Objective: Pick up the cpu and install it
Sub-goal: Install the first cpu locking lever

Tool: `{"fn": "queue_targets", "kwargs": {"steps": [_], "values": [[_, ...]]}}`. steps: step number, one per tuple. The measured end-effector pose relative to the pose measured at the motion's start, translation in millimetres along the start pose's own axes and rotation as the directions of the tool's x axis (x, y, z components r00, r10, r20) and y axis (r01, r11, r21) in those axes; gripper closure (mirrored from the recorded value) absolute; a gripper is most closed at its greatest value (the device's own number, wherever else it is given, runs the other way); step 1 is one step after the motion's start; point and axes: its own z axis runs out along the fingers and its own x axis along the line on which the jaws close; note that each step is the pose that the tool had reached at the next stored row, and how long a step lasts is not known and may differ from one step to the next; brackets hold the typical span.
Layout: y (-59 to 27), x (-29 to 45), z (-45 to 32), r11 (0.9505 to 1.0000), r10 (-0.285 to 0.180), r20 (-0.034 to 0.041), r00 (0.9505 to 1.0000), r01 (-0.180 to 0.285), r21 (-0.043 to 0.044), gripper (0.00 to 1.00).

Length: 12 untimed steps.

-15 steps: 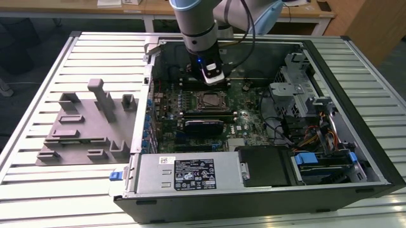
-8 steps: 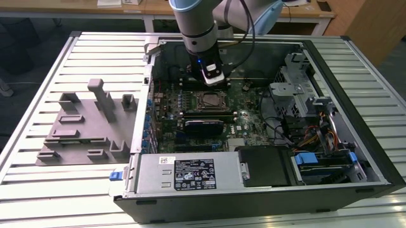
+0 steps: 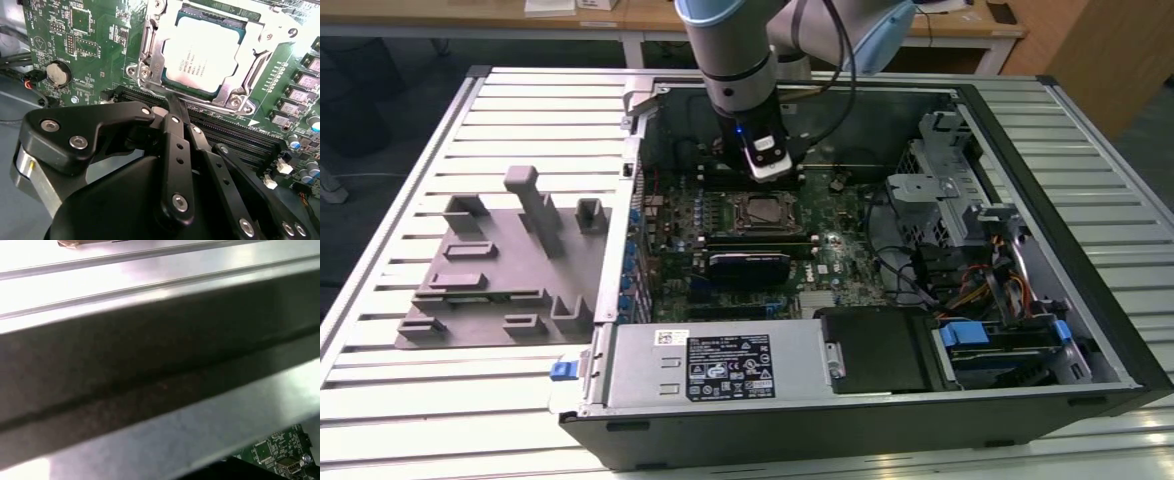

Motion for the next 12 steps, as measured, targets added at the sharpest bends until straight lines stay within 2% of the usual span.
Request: {"fn": "queue_targets", "kwargs": {"steps": [5, 12], "values": [[0.0, -0.3, 1.1, 1.0000, 0.000, 0.0007, 1.0000, 0.000, 0.0008, 0.89], [1.4, -6.4, 3.1, 1.0000, 0.000, 0.0005, 1.0000, 0.000, 0.0001, 0.89]]}}
